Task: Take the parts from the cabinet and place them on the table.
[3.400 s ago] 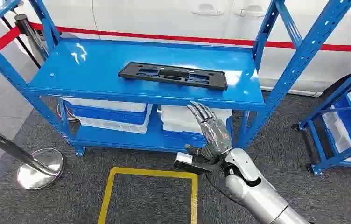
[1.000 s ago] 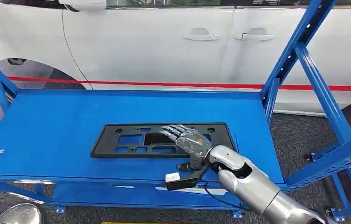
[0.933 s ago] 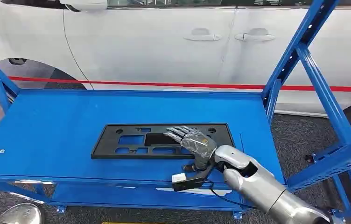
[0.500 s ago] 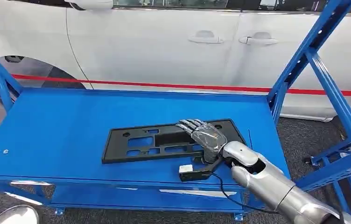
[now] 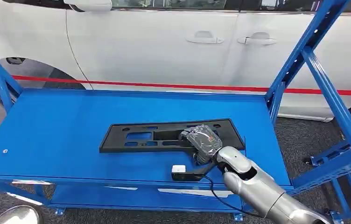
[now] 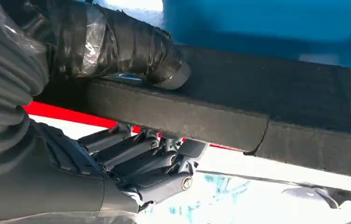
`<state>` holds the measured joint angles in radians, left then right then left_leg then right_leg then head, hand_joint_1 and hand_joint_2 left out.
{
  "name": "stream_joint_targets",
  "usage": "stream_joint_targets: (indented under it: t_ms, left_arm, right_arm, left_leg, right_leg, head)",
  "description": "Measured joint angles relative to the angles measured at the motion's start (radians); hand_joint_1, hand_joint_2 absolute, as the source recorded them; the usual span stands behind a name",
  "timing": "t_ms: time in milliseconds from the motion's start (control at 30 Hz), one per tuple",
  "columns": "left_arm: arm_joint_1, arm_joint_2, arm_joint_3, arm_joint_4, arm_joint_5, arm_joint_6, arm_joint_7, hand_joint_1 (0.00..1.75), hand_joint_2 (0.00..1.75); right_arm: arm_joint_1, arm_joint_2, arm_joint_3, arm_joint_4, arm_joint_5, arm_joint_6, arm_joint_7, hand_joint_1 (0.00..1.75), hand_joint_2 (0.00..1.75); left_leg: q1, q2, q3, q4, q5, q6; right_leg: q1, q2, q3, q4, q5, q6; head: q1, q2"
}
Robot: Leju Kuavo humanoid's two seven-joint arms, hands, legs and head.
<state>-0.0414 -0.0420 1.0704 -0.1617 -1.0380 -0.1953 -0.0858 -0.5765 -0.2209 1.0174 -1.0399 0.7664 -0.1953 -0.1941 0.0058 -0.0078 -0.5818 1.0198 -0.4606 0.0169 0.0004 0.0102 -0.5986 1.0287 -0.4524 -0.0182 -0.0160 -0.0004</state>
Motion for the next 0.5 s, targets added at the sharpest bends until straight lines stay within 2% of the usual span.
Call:
stream_joint_targets:
  t_ms: [233, 267, 500]
  left_arm:
    - [0.000, -0.001, 0.010, 0.000, 0.004, -0.003, -0.007, 0.00, 0.00]
    - [0.000, -0.002, 0.011, 0.000, 0.007, -0.006, -0.010, 0.00, 1.75]
    - [0.000, -0.002, 0.031, 0.000, 0.027, -0.038, -0.026, 0.00, 1.75]
  right_arm:
    - [0.014, 0.006, -0.027, -0.006, 0.018, -0.051, -0.028, 1.75, 1.75]
    - [0.016, 0.006, -0.029, -0.009, 0.020, -0.057, -0.028, 1.75, 1.75]
    - [0.034, 0.006, -0.053, -0.031, 0.018, -0.087, -0.047, 1.75, 1.75]
  left_leg:
    - [0.001, 0.000, 0.001, 0.000, 0.001, -0.001]
    - [0.001, 0.000, 0.001, 0.000, 0.001, -0.001]
    - [0.003, 0.000, 0.001, 0.000, 0.002, 0.000]
  right_leg:
    - [0.003, 0.000, 0.000, 0.001, 0.000, 0.000]
    - [0.003, 0.000, 0.000, 0.002, 0.000, 0.000]
    - [0.003, 0.000, 0.000, 0.002, 0.001, -0.001]
  head:
    - [0.000, 0.000]
    - [0.000, 0.000]
    - [0.000, 0.000]
